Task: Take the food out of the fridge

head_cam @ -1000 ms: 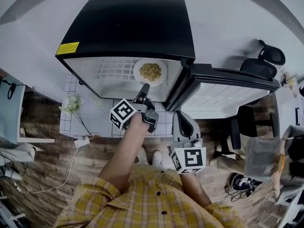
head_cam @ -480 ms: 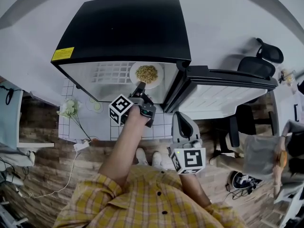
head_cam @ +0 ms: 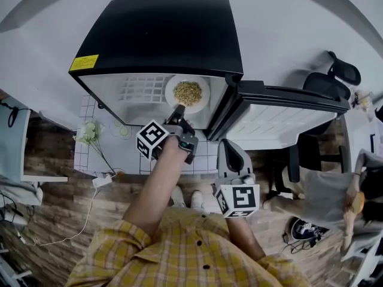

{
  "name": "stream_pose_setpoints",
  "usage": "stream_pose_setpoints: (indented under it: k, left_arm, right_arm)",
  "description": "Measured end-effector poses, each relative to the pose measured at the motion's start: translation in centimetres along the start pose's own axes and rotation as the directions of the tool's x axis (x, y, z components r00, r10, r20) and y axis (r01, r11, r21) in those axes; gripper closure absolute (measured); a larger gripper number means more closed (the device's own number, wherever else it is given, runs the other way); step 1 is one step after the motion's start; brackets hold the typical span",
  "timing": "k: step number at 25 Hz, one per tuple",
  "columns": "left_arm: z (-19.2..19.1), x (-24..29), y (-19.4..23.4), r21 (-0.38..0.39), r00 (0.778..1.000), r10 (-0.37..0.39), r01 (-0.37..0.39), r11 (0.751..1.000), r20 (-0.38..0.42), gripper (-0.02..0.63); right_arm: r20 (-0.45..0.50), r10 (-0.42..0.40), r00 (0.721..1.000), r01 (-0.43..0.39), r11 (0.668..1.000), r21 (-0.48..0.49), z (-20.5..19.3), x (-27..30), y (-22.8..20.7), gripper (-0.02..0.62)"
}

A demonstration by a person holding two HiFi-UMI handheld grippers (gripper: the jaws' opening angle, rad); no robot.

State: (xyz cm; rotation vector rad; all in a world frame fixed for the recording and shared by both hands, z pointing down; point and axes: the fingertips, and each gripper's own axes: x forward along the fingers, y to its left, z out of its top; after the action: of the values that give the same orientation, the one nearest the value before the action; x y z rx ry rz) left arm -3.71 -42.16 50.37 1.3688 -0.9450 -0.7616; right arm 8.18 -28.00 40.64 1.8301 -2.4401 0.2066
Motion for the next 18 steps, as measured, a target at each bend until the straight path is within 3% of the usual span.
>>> stream_pose_setpoints:
  k: [18]
  left_arm:
    - [-2.1, -10.1, -5.8, 0.035, 0.995, -0.064, 0.062, 0.997, 0.070, 0.588]
  right_arm:
    - [0.026, 0.036, 0.999, -0.036, 0.999, 0.008, 0.4, -1.8, 2.0, 0.588]
